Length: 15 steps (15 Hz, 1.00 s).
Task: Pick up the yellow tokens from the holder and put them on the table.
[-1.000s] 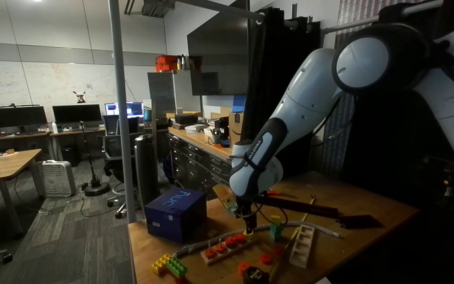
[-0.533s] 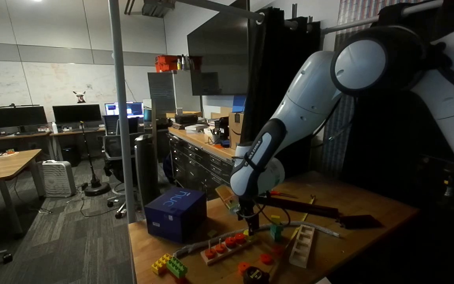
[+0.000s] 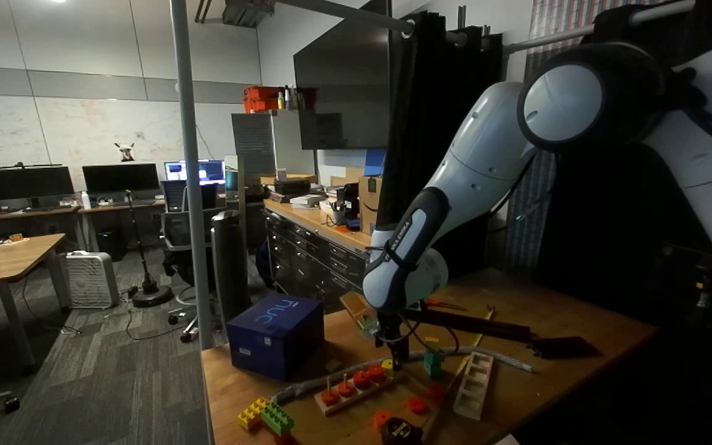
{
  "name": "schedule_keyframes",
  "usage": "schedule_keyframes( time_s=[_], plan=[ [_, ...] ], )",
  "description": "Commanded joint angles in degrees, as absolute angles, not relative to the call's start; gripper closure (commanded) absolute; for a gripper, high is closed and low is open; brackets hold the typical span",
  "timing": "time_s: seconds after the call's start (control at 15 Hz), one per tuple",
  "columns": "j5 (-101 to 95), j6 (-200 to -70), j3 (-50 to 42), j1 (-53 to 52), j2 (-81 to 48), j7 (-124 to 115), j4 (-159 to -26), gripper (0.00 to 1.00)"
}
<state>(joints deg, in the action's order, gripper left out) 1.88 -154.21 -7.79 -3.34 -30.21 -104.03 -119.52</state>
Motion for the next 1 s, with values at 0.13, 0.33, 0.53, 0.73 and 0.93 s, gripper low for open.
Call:
schedule_keyframes(
  time_s=[0.13, 0.33, 0.53, 0.73, 0.93],
  plan=[
    [3.90, -153.86, -7.52, -3.01, -31.19, -101.62, -118.75, 0.00],
    [4.07, -153.79, -7.41, -2.90, -31.47, -101.22, -118.65, 0.00],
    [4.05, -153.73, -7.51, -3.03, -31.49, -100.96, -118.65, 0.00],
    [4.02, -153.72, -7.64, -3.14, -31.40, -100.69, -118.68, 0.00],
    [3.94, -153.67, -7.81, -3.32, -31.31, -100.38, -118.64, 0.00]
  ],
)
